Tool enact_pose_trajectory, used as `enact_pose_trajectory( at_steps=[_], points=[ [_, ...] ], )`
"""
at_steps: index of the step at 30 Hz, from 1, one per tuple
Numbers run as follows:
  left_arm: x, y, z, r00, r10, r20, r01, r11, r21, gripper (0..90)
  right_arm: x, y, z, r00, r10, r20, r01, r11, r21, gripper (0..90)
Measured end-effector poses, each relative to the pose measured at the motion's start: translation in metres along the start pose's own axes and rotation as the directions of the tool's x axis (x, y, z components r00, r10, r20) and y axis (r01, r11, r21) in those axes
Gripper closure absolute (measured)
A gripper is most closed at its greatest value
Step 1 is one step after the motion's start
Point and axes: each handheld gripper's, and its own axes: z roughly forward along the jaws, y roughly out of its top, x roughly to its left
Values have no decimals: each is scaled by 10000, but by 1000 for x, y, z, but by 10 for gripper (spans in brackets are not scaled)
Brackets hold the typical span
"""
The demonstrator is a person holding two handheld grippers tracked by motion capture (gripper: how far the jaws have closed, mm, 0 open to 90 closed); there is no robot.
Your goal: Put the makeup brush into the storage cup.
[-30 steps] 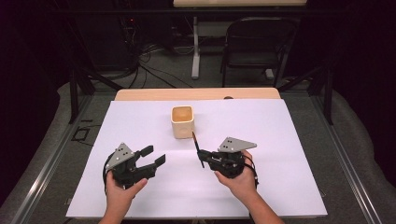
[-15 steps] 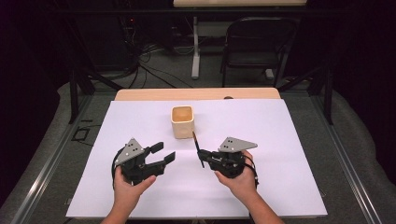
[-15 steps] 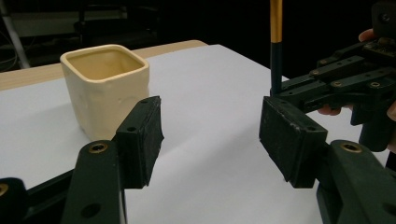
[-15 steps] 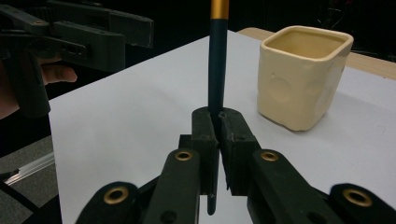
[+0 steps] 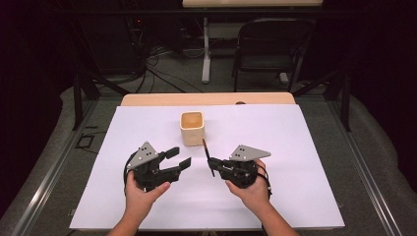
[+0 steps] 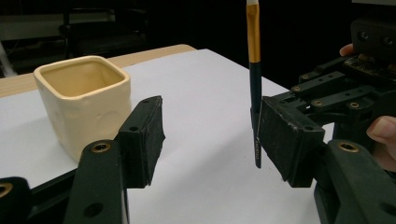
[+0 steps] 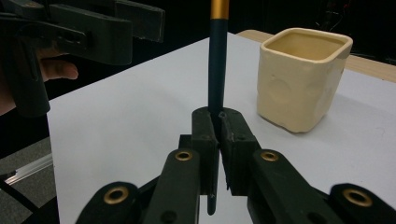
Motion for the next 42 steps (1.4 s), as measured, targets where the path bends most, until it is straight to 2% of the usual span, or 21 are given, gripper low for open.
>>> enact_pose_trajectory(
  at_steps=[7, 14, 30, 42],
  points=[
    [-2, 4, 5, 9999, 105, 22, -105, 9999, 42, 412, 1, 0, 0, 10000, -30, 12, 30, 10000, 11, 846],
    [-5, 10, 8, 9998, 48, 214, -46, 10000, -78, 422, 2, -1, 1, 10000, -59, 11, 59, 10000, 13, 847],
    [-12, 18, 19, 9987, 123, 493, -123, 9999, -1, 434, 3, 0, 1, 10000, -62, 7, 62, 9999, -99, 846],
    [-12, 21, 25, 9985, -39, 551, 42, 10000, -45, 460, 4, 0, 1, 10000, -87, -20, 87, 9999, -148, 846]
  ],
)
